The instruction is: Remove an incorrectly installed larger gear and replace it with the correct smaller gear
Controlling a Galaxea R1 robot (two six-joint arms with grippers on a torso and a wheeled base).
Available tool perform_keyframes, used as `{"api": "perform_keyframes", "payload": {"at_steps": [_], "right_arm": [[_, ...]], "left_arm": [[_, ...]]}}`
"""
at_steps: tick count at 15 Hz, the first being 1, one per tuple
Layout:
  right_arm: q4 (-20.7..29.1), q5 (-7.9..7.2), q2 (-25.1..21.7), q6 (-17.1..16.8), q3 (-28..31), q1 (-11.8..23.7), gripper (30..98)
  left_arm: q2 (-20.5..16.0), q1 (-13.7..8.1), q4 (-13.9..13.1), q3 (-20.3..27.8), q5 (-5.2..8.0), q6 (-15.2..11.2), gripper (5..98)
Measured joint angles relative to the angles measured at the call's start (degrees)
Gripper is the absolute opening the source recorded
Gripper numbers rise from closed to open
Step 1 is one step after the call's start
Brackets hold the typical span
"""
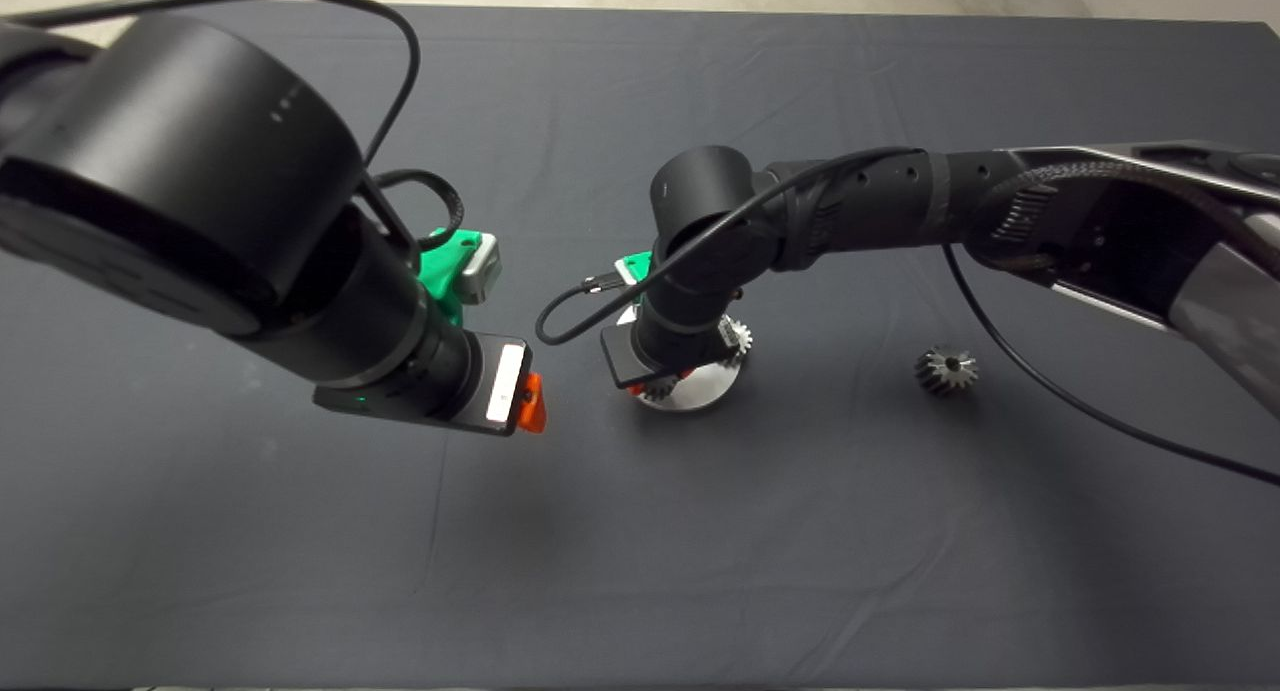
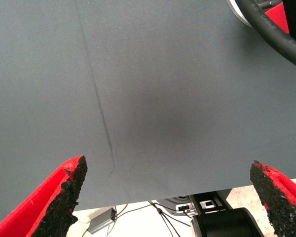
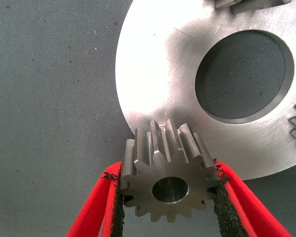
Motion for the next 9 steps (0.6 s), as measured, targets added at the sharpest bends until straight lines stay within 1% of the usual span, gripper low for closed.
{"api": "perform_keyframes", "payload": {"at_steps": [3,4,6,7,9], "right_arm": [[0.0,-0.05,0.12,-0.02,-0.22,0.02,39.7],[0.0,-0.13,0.17,-0.02,-0.24,0.0,41.1],[0.01,-0.13,0.17,-0.02,-0.34,0.0,41.9],[0.02,-0.02,0.17,-0.02,-0.41,-0.04,44.1],[0.0,0.13,0.21,-0.06,-0.85,-0.48,44.2]], "left_arm": [[0.0,0.0,0.0,0.0,0.0,0.0,84.1],[0.02,0.0,0.0,0.0,0.0,0.0,84.1],[0.02,0.0,0.0,0.0,0.0,0.0,84.1],[0.05,0.0,0.0,0.0,0.0,0.0,84.1],[0.05,0.0,0.0,0.0,0.0,0.0,84.1]]}}
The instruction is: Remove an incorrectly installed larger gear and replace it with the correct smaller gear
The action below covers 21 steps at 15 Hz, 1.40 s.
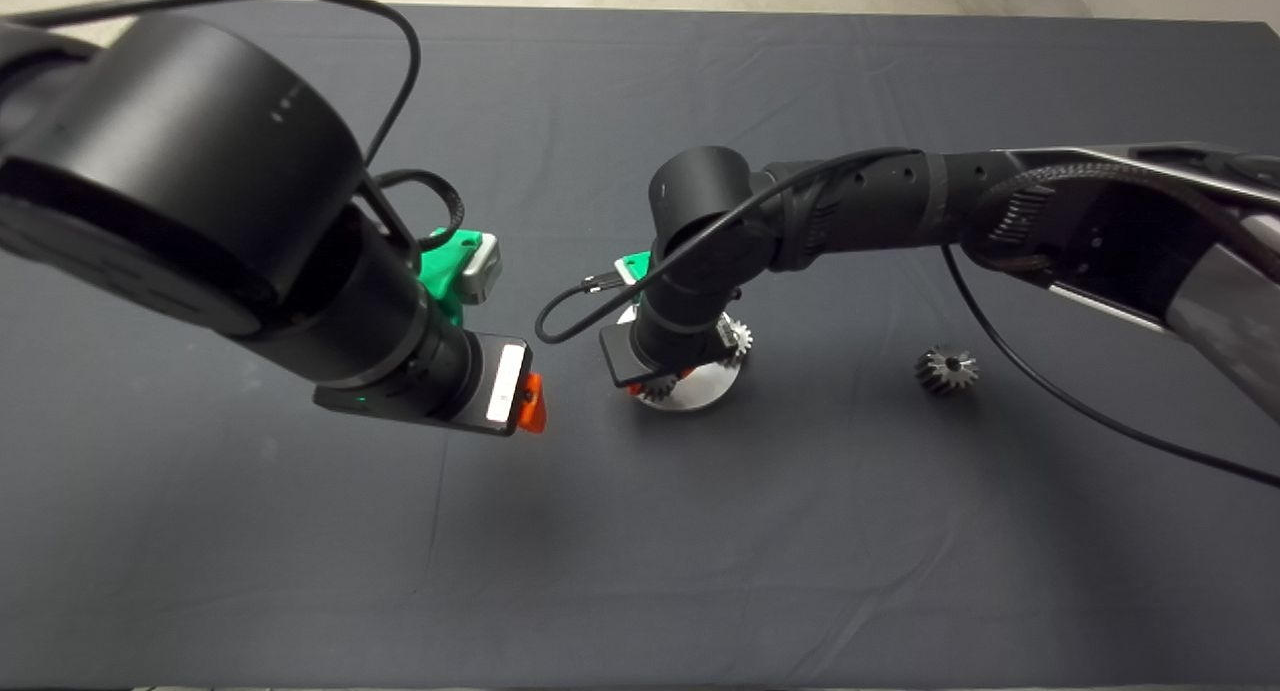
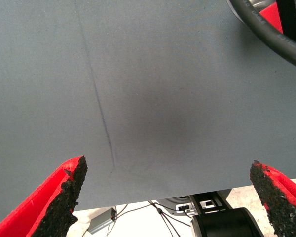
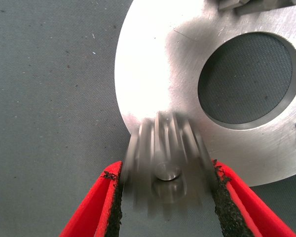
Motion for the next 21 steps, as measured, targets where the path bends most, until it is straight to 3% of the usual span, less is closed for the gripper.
{"api": "perform_keyframes", "payload": {"at_steps": [5,10,12,16,21], "right_arm": [[0.0,-0.4,0.57,-0.28,-0.26,0.02,45.0],[0.13,-0.26,0.6,-0.41,-0.24,0.92,55.0],[0.27,-0.24,0.57,-0.13,0.57,3.1,59.1],[1.02,-0.21,0.32,2.19,5.18,10.75,67.4],[3.04,-0.1,-3.99,8.05,15.86,16.87,72.9]], "left_arm": [[0.15,0.0,0.0,-0.01,0.0,0.0,84.1],[0.12,0.0,0.02,-0.39,0.0,0.0,84.1],[0.11,0.0,0.02,-0.39,0.0,0.0,84.1],[-0.07,0.0,0.0,-0.37,0.0,0.0,84.1],[-0.3,0.0,0.0,0.64,0.0,-0.02,84.1]]}}
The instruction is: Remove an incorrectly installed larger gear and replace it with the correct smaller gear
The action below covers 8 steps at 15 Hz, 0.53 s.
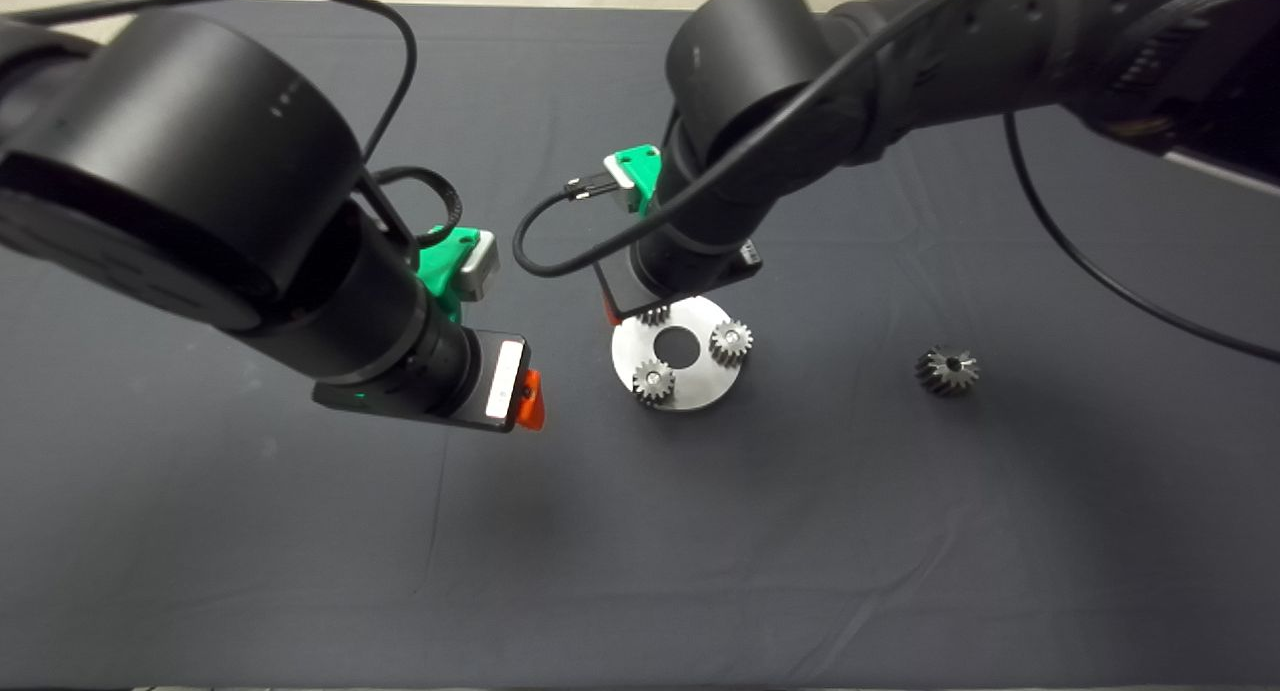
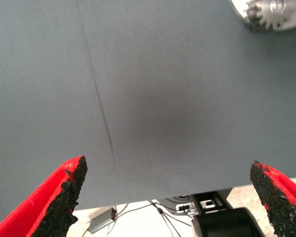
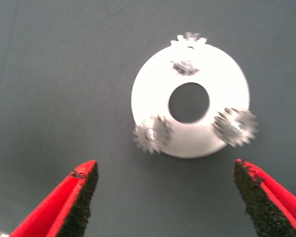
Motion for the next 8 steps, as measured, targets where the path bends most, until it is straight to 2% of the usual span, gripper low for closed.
{"api": "perform_keyframes", "payload": {"at_steps": [1,3,4,5,7,8], "right_arm": [[0.2,0.0,-1.63,1.9,3.94,1.37,72.9],[1.47,-0.01,-5.51,6.06,12.95,3.36,78.9],[1.9,-0.04,-6.84,7.74,16.31,4.19,79.4],[2.61,-0.04,-8.73,10.39,20.81,5.84,83.5],[4.24,-0.06,-11.06,14.25,25.94,10.79,85.6],[5.05,-0.11,-11.88,15.78,27.85,13.81,88.9]], "left_arm": [[-0.29,0.0,-0.02,0.84,0.0,-0.38,84.1],[-1.01,0.0,-0.05,2.66,0.0,-1.27,84.1],[-1.2,0.0,-0.07,3.4,0.0,-1.49,84.1],[-1.34,0.0,-0.07,3.99,0.01,-1.57,84.1],[-1.36,0.0,-0.07,5.27,0.0,-2.5,84.1],[-1.37,0.0,-0.08,6.2,0.0,-3.32,84.1]]}}
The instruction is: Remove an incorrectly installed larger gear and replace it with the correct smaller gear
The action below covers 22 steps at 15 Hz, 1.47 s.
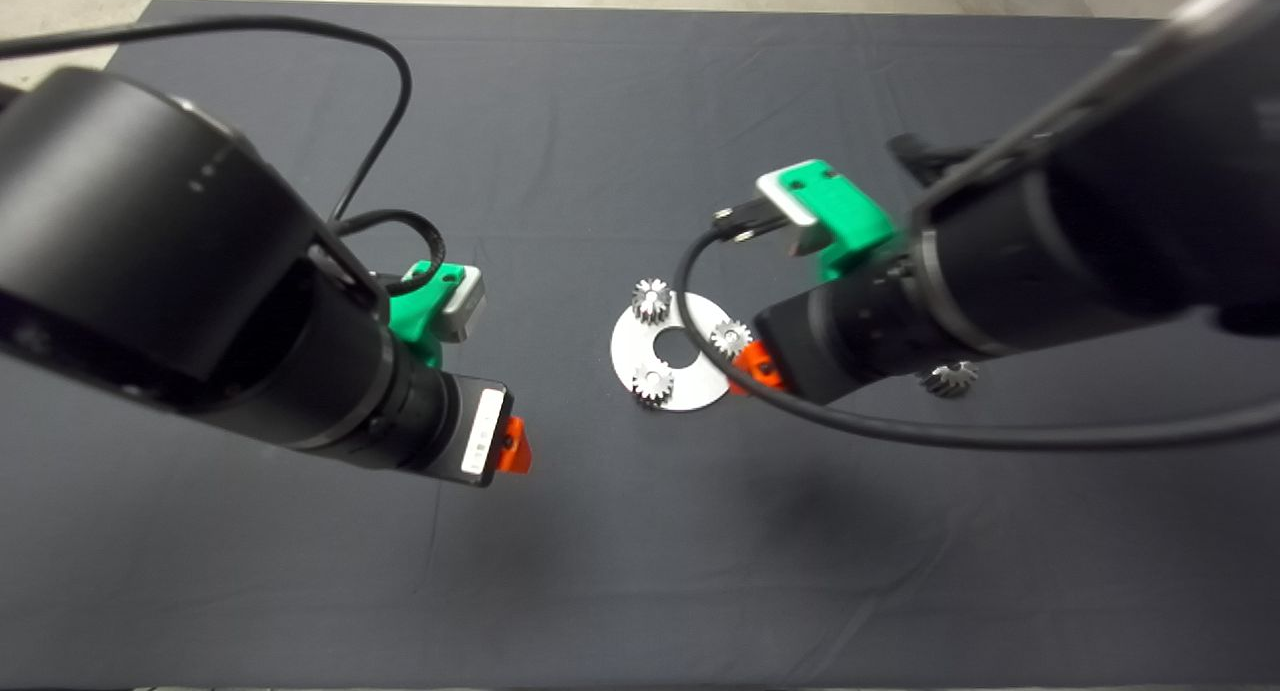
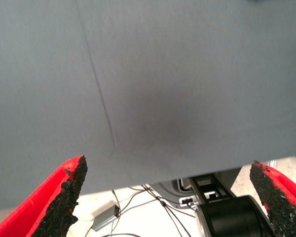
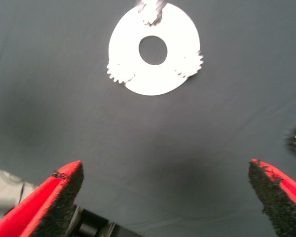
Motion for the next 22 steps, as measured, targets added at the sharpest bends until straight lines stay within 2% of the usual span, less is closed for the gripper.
{"api": "perform_keyframes", "payload": {"at_steps": [2,6,7,10,11,14,18,20,22], "right_arm": [[2.43,-0.1,-0.89,2.29,2.89,3.48,88.9],[5.3,-0.06,-2.2,4.18,6.38,4.55,88.9],[5.88,-0.04,-2.5,4.53,7.54,4.91,88.9],[6.35,-0.06,-2.96,7.46,9.69,4.91,88.9],[6.36,-0.01,-2.92,8.31,10.11,4.93,88.9],[6.58,-0.04,-2.9,9.71,10.92,4.91,88.9],[7.7,-0.06,-2.76,10.5,11.03,4.19,88.9],[8.26,-0.01,-2.76,10.54,11.03,2.83,88.9],[8.62,-0.04,-2.79,10.65,11.03,1.68,88.8]], "left_arm": [[0.05,0.0,-0.09,1.45,0.0,-2.19,84.1],[1.69,0.0,-1.1,2.66,0.0,-5.71,84.1],[1.8,0.0,-1.45,3.29,-0.05,-7.29,84.1],[0.16,0.0,-2.75,6.56,-0.02,-14.43,84.1],[-0.48,0.0,-3.44,7.07,-0.02,-15.26,84.1],[-1.61,0.0,-5.32,7.38,0.0,-15.46,84.1],[-1.9,0.0,-6.53,7.07,0.0,-14.82,84.1],[-1.85,0.0,-7.39,5.06,-0.02,-12.06,84.1],[-1.83,0.0,-7.91,2.89,0.0,-6.78,84.1]]}}
